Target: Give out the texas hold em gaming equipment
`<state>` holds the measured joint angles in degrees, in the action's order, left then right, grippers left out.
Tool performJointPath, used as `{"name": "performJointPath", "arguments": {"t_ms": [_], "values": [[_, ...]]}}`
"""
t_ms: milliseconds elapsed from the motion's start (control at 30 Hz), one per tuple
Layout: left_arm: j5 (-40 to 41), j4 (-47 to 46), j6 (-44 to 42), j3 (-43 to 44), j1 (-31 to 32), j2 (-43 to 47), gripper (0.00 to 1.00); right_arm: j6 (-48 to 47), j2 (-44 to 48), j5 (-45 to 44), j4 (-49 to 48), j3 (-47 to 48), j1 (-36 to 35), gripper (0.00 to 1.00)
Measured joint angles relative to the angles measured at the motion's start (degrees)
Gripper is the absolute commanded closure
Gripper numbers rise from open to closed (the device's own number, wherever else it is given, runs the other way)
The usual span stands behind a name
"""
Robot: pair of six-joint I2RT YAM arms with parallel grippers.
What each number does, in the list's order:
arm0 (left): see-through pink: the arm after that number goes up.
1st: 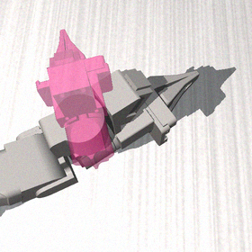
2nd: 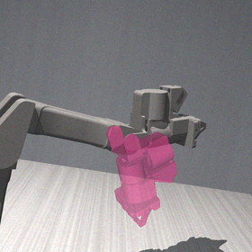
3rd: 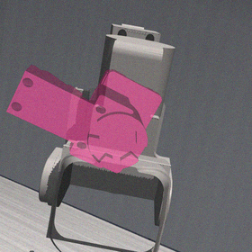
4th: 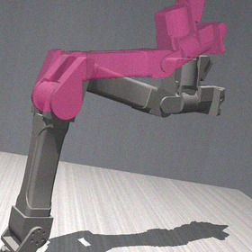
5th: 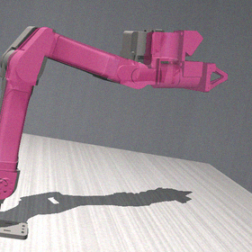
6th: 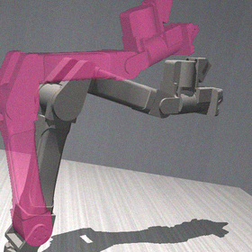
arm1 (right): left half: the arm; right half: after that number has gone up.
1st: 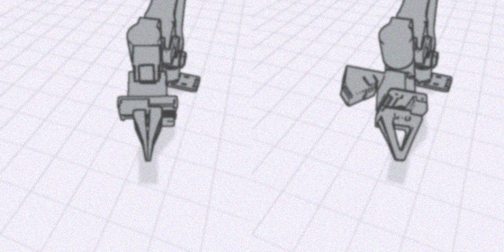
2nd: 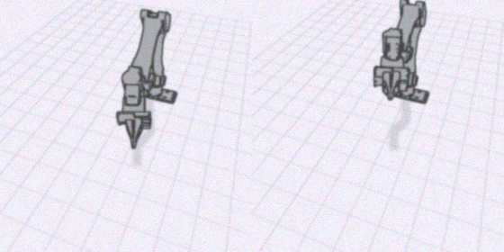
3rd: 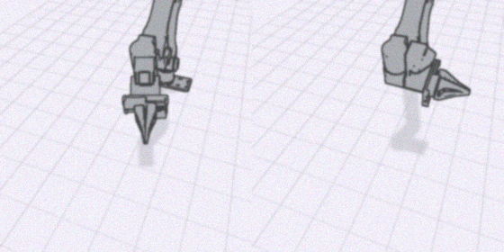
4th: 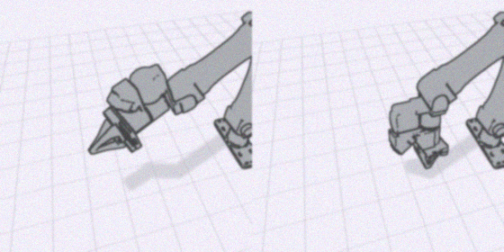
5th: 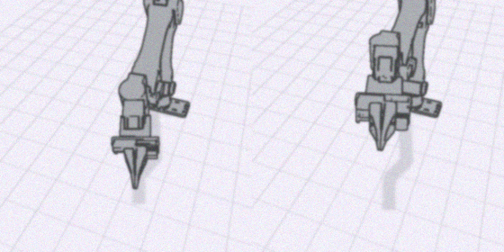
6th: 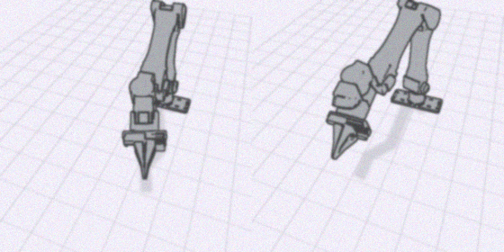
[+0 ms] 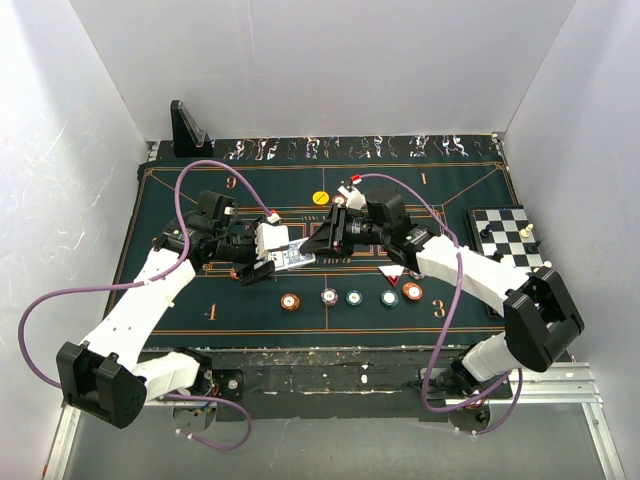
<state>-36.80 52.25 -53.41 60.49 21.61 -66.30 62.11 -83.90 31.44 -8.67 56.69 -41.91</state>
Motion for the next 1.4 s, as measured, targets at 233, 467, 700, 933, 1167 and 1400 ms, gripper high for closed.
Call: {"name": "performJointPath", "arguments": {"t_ms": [233,467,700,933,1167,1400], "values": [[0.0,0.0,0.1,0.0,0.0,0.0,0.91,-0.5,1.4,-0.2,1.0,-0.9,1.5,0.77],[0.0,0.0,0.3,0.3,0.0,0.0,0.93,-1.1,2.0,-0.8,2.3,-1.9,1.8,0.84],[0.0,-0.1,0.5,0.4,0.0,0.0,0.96,-2.6,4.5,-2.2,4.8,-2.1,2.3,0.84],[0.0,-0.3,0.5,0.3,0.0,0.0,0.98,-3.7,5.6,-2.9,6.0,-2.4,3.7,0.85],[0.0,-0.4,0.5,0.4,0.0,0.0,1.0,-3.9,7.3,-2.8,6.7,-3.8,5.4,0.85],[0.0,-0.4,0.7,0.4,0.0,0.0,1.0,-3.8,10.2,-1.6,7.3,-4.1,8.9,0.99]]}}
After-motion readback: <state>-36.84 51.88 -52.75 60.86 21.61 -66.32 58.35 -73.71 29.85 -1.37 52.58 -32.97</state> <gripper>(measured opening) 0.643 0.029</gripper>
